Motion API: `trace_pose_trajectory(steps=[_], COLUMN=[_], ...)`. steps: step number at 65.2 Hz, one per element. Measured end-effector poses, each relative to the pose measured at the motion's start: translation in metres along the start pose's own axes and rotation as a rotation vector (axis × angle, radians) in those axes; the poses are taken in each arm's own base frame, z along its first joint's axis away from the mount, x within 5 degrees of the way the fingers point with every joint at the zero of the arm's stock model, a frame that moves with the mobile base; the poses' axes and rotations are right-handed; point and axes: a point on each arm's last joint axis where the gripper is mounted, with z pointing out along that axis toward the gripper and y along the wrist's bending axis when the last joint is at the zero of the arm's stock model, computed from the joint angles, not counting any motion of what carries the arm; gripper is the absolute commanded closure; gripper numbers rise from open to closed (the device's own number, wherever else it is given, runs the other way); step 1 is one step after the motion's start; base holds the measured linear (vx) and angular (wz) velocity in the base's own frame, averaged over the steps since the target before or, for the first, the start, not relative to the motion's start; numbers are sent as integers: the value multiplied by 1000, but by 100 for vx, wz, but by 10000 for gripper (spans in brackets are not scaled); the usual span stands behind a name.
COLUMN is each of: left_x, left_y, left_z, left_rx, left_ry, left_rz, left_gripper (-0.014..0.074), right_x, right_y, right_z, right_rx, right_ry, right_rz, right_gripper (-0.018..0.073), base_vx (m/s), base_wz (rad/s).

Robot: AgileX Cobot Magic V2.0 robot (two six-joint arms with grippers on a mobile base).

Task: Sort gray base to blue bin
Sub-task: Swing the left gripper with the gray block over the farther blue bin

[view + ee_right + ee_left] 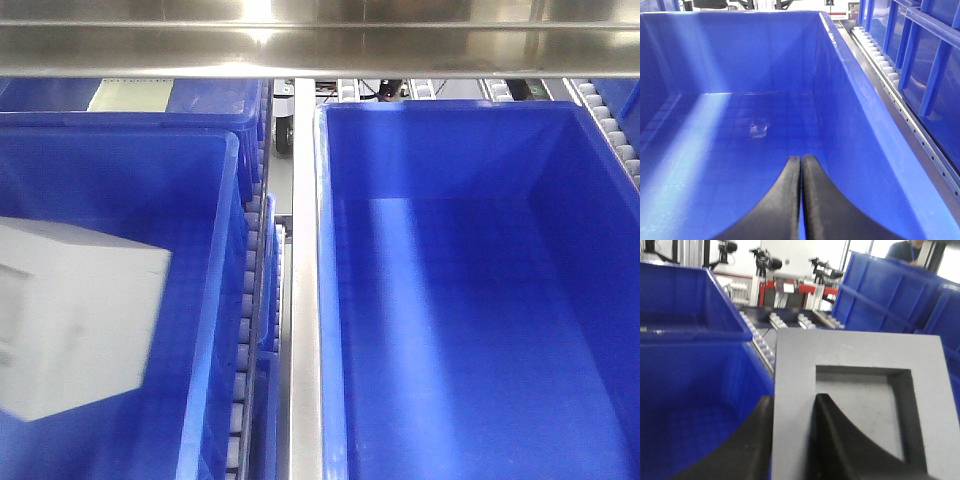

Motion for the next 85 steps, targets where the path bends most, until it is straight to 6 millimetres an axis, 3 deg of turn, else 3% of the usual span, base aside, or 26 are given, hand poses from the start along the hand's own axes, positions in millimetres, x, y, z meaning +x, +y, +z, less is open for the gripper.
trace_pose_trajectory(steps=[14, 27, 38, 54, 69, 85], left_x=[9, 18, 23, 24, 51, 89], left_y=[-2, -23, -53, -113, -170, -203], left_z=[31, 64, 96, 155, 217, 278], left_rx=[16, 150, 258, 378, 429, 406], left_ry=[94, 98, 162, 253, 435, 640], left_rz=[49, 68, 87, 136, 191, 247], left_gripper=[559, 559, 559, 559, 559, 559], right_x=[0, 0, 0, 0, 0, 0], right_y=[0, 0, 0, 0, 0, 0], right_z=[0, 0, 0, 0, 0, 0], right_rx=[0, 0, 0, 0, 0, 0], right_ry=[0, 0, 0, 0, 0, -1], right_rz=[0, 0, 0, 0, 0, 0], right_gripper=[564, 564, 564, 564, 564, 564], base_vx=[0, 0, 0, 0, 0, 0], base_wz=[0, 0, 0, 0, 0, 0])
